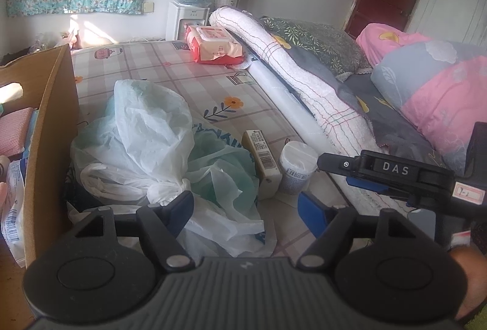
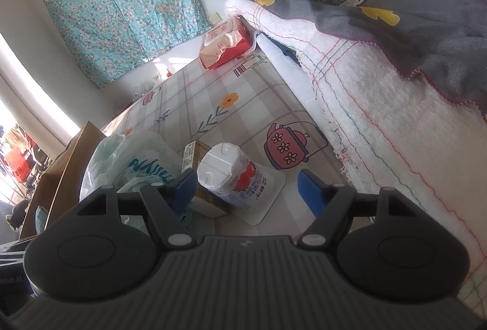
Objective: Organize soft objects
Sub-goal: 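Withdraw the right tool from the box toward the white yogurt cup, then close the right gripper on the white yogurt cup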
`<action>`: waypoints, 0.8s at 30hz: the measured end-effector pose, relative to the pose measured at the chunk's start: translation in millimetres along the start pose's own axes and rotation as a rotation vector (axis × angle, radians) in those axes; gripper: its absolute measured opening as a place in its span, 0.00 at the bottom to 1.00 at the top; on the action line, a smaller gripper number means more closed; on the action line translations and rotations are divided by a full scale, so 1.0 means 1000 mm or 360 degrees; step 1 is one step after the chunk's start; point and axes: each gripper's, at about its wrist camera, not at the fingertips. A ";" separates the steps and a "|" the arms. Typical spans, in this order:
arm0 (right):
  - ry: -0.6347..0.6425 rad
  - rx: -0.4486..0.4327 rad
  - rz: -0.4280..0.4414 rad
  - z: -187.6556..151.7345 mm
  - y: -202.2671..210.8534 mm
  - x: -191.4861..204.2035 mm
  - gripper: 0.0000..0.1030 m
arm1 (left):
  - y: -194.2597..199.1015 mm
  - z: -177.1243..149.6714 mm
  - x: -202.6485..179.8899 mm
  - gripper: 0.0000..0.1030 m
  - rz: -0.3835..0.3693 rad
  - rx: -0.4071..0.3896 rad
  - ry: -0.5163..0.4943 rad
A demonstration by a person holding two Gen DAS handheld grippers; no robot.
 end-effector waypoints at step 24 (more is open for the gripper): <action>0.0314 0.0104 0.0003 0.006 -0.059 0.023 0.55 | 0.003 -0.004 0.009 0.63 -0.0025 0.0008 0.0062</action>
Point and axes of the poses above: each gripper's, at about its wrist camera, not at the fingertips, and y roughly against the way its jaws point, x to its left, z to its top, and after that the axes turned 7 degrees about z, right-handed
